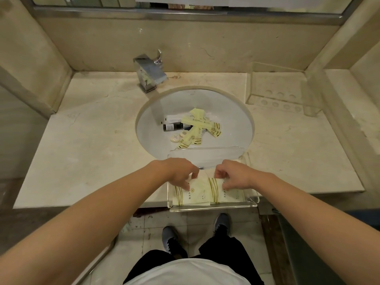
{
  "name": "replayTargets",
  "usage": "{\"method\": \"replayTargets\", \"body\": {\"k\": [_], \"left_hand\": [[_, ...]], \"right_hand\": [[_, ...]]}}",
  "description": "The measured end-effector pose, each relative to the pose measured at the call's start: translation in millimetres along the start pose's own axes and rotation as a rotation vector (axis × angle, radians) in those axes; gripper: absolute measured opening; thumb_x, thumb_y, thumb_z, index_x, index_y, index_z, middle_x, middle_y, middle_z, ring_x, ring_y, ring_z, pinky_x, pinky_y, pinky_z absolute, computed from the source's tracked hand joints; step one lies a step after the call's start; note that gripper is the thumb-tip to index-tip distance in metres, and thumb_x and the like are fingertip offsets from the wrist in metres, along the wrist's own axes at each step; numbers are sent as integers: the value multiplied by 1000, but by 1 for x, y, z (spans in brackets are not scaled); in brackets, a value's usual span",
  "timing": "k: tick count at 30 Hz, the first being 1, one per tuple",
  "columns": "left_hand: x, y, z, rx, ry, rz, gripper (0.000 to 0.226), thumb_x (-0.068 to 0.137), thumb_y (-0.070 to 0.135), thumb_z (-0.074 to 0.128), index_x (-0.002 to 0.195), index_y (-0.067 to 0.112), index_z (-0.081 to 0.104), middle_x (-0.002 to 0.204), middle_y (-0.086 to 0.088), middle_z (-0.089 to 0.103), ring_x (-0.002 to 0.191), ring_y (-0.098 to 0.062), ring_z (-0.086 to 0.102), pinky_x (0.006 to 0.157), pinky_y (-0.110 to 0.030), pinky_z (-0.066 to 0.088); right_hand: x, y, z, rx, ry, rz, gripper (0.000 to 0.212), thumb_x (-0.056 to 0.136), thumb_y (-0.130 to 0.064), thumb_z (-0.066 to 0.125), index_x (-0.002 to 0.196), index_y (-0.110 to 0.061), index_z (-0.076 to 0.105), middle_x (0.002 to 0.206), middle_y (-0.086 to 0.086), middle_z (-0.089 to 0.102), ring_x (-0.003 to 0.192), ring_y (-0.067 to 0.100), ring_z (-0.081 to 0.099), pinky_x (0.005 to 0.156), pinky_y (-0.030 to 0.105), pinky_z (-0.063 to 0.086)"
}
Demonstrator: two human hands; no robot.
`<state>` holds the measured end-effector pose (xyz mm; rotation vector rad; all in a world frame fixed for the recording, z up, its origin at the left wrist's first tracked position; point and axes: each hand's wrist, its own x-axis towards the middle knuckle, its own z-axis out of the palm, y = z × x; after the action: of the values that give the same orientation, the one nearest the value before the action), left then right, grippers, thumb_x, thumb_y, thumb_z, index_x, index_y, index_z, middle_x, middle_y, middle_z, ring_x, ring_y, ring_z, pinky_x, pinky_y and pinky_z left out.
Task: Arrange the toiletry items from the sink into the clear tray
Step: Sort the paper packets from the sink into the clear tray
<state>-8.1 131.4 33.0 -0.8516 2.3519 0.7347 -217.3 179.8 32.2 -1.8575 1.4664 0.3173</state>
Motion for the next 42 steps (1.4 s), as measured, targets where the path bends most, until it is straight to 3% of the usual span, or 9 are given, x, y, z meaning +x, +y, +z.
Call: {"method": "replayTargets", "body": {"k": [5,8,15,19,28,32,37,42], "left_hand": [[-3,-3,2,-25,1,22,40,83,34,70,117,22,54,115,-1,62,97,-17,54,73,-28,40],[-4,-4,3,-49,7,38,42,83,33,71,119,22,54,113,-1,62,93,-15,50,73,-27,39],[-2,-2,8,-54,21,51,49,83,41,68,126,25,49,112,-3,59,99,-20,53,81,-33,47],[1,-2,11,-57,18,26,47,81,42,70,119,21,50,113,-3,61,99,-21,57,83,-35,51],[4,-2,8,-53,-3,11,36,80,42,70,98,18,50,96,0,59,87,-19,54,70,-28,43],[7,-6,7,-87,16,4,36,78,45,71,91,21,48,87,4,54,81,-18,50,65,-27,40],[10,-9,2,-104,98,-10,36,80,51,66,89,20,50,84,5,53,77,-16,49,63,-26,38],[19,-11,-11,-213,346,-57,33,86,48,59,83,15,57,75,3,57,68,-14,49,64,-30,44]], "right_hand": [[1,5,-4,45,-8,-15,25,76,-4,65,76,-27,56,98,1,61,85,15,57,72,24,48],[2,4,-2,75,-9,-21,19,76,-8,68,88,-21,61,97,-1,60,88,15,58,76,26,49],[5,1,3,-31,-22,-24,43,69,-32,79,104,-24,56,102,-4,55,91,15,55,81,31,51],[9,2,6,-95,-22,-35,41,67,-38,79,96,-28,51,94,-7,53,85,14,54,73,31,49],[15,2,3,-70,-24,-64,40,65,-33,80,75,-33,41,84,-7,49,71,12,46,63,28,42],[19,1,3,-68,-25,-89,38,64,-36,80,80,-30,46,87,-6,49,76,15,49,67,29,44],[20,6,-3,-80,-1,-112,33,68,-48,74,82,-27,53,87,-5,53,80,15,51,70,30,45],[20,3,-15,-69,161,-138,32,85,-49,57,79,-17,59,81,0,58,73,16,54,68,33,47]]}}
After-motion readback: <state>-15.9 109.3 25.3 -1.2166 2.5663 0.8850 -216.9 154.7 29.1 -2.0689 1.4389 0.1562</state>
